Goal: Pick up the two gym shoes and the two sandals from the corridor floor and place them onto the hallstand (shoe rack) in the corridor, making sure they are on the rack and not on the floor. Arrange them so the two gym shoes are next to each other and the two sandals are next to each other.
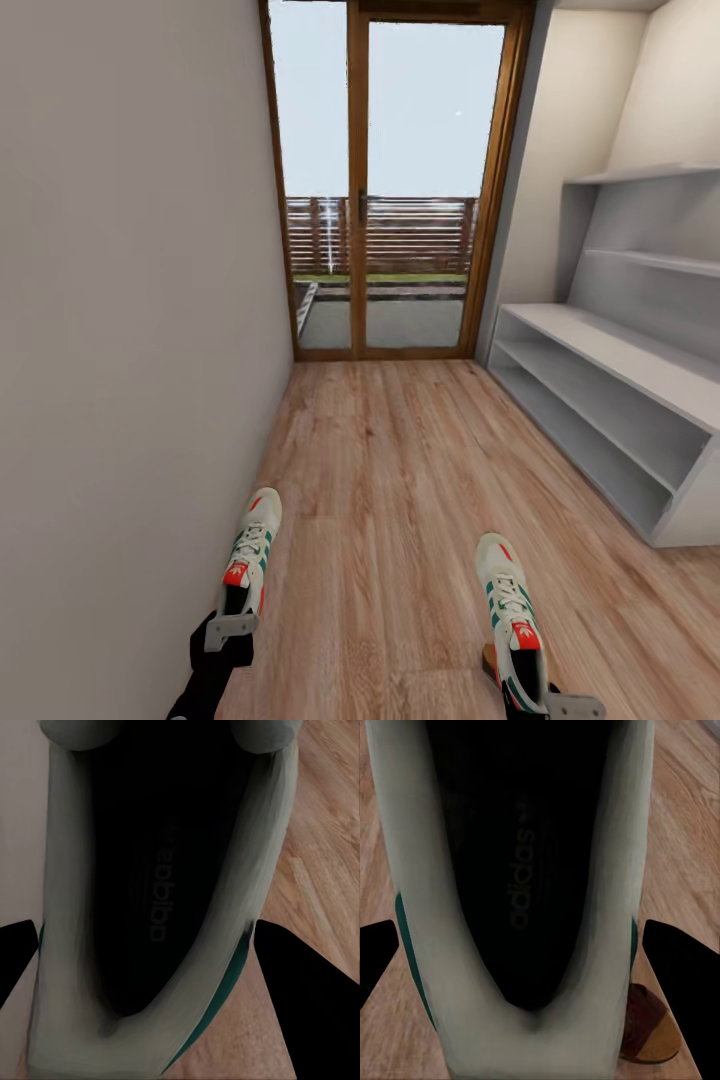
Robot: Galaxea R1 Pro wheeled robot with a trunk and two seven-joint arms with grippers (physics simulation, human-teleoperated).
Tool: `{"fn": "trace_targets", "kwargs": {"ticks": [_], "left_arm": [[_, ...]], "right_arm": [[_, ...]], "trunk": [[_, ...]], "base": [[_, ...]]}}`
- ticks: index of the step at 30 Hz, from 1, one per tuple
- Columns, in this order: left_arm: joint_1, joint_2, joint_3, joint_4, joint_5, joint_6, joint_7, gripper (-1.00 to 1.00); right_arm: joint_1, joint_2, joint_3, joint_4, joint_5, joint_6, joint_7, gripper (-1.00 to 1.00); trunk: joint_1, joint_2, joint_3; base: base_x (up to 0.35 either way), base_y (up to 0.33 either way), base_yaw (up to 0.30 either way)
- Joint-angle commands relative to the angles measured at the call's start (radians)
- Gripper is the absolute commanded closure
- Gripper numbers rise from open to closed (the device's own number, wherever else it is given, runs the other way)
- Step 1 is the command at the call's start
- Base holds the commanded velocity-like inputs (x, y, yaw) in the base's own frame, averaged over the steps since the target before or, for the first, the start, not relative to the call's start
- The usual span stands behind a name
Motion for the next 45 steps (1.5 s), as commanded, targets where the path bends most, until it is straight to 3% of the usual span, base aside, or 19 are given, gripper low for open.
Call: {"fn": "trace_targets", "kwargs": {"ticks": [1, 19, 45], "left_arm": [[-0.001, -0.001, 0.001, 0.001, 0.003, -0.003, 0.0, 1.0], [-0.001, -0.002, 0.001, 0.001, 0.003, -0.003, 0.0, 1.0], [0.0, -0.001, 0.001, 0.001, 0.003, -0.003, 0.0, 1.0]], "right_arm": [[-0.001, 0.0, 0.0, 0.0, 0.002, -0.003, -0.003, 1.0], [-0.001, 0.0, 0.0, 0.0, 0.002, -0.003, -0.003, 1.0], [-0.001, 0.0, 0.0, 0.0, 0.002, -0.003, -0.003, 1.0]], "trunk": [[0.0, 0.0, -0.001], [0.0, 0.0, -0.001], [0.0, 0.0, -0.001]], "base": [[0.337, 0.13, 0.0], [0.336, 0.099, 0.0], [0.337, 0.005, 0.0]]}}
